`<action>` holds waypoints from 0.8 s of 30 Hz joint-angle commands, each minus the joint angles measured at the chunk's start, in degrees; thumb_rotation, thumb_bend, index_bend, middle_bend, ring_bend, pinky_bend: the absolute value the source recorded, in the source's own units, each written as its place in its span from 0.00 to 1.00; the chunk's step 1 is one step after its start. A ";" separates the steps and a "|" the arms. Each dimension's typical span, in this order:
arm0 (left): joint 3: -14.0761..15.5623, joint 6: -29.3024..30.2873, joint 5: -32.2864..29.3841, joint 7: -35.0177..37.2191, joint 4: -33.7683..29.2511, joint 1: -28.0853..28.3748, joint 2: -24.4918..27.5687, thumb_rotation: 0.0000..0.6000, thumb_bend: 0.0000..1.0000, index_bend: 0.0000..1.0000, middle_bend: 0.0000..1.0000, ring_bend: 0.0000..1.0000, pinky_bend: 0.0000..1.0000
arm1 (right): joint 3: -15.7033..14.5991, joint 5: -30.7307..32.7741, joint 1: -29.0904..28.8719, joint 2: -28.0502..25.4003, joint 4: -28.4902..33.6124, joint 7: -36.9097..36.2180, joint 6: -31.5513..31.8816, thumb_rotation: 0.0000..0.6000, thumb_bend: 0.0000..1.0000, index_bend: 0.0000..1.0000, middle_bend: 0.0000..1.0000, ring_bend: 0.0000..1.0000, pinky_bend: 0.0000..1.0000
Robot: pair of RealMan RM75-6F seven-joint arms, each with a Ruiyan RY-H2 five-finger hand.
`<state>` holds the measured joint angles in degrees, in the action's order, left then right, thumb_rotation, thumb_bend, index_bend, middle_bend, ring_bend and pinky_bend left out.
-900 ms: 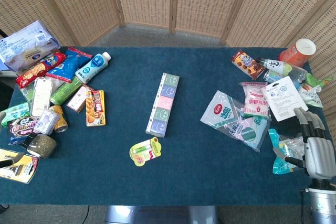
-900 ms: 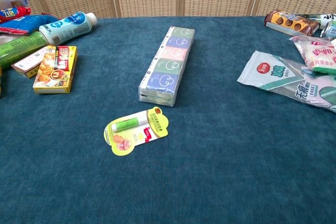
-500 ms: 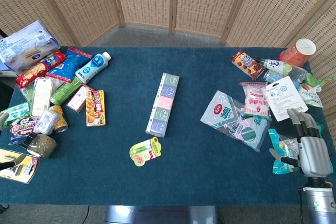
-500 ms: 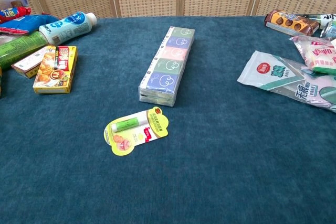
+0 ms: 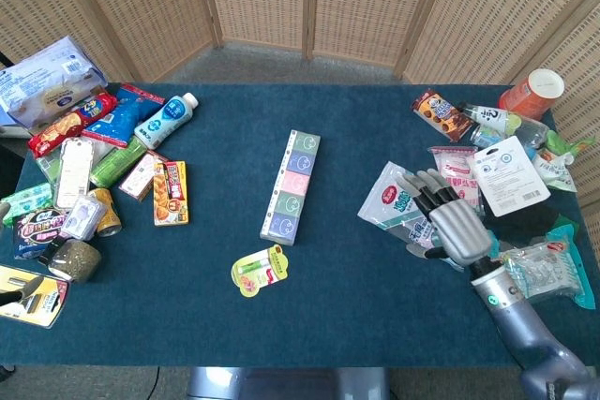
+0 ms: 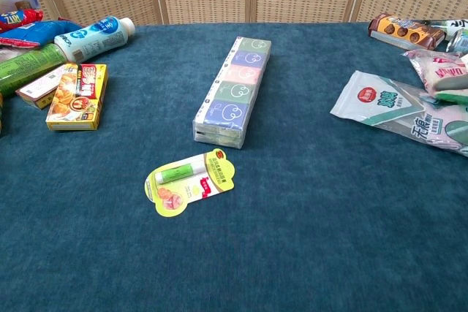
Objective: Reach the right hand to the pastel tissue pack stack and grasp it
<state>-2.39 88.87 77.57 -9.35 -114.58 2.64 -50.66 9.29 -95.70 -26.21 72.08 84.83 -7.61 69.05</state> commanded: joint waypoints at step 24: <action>-2.54 -1.18 -4.85 -0.86 2.59 0.31 -1.91 1.00 0.00 0.00 0.00 0.00 0.00 | -5.65 -13.56 -28.57 25.14 -39.68 -14.06 -6.26 1.00 0.00 0.00 0.00 0.00 0.00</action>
<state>-4.89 87.70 72.77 -10.21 -112.02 2.97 -52.58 4.47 -108.54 -53.28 95.97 46.65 -20.89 63.62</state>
